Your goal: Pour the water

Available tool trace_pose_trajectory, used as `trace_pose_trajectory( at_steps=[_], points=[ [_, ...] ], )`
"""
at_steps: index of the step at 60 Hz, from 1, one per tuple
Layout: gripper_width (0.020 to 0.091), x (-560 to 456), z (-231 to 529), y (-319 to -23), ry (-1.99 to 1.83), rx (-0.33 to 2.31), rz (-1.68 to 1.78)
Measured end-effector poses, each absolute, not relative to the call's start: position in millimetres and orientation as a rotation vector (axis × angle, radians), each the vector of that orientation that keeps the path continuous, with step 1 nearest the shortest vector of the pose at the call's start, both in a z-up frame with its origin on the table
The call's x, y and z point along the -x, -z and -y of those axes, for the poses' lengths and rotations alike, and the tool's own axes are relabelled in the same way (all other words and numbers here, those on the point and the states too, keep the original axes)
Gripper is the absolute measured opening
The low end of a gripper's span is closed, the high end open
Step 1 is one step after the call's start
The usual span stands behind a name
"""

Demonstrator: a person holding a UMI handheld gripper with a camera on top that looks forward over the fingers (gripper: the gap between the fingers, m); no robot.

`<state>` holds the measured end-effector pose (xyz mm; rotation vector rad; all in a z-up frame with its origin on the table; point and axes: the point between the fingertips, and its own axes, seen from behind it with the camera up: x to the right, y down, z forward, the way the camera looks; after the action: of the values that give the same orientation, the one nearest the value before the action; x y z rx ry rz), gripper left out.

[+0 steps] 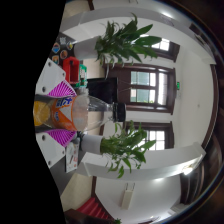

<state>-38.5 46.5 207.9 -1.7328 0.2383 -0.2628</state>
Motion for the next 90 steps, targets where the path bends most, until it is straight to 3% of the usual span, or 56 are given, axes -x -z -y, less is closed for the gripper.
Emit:
trace_pose_trajectory(
  at_steps=[18, 35, 47, 51, 53, 69, 79, 90],
  points=[
    [0.0365, 5, -54, -123, 0.269, 1.803, -0.278],
    [0.0391, 1, -48, -130, 0.245, 1.705, -0.305],
    [0.0526, 2, -48, -125, 0.261, 1.721, -0.302],
    [0.0725, 6, -47, -103, 0.249, 1.804, -0.294],
    [0.0768, 12, -47, -98, 0.238, 1.820, -0.269],
    [0.0773, 35, 7, -69, 0.274, 1.920, -0.176],
    [0.0773, 57, 65, -77, 0.225, 1.936, -0.150],
    [0.0773, 56, 125, -118, 0.208, 1.916, -0.137]
  ],
)
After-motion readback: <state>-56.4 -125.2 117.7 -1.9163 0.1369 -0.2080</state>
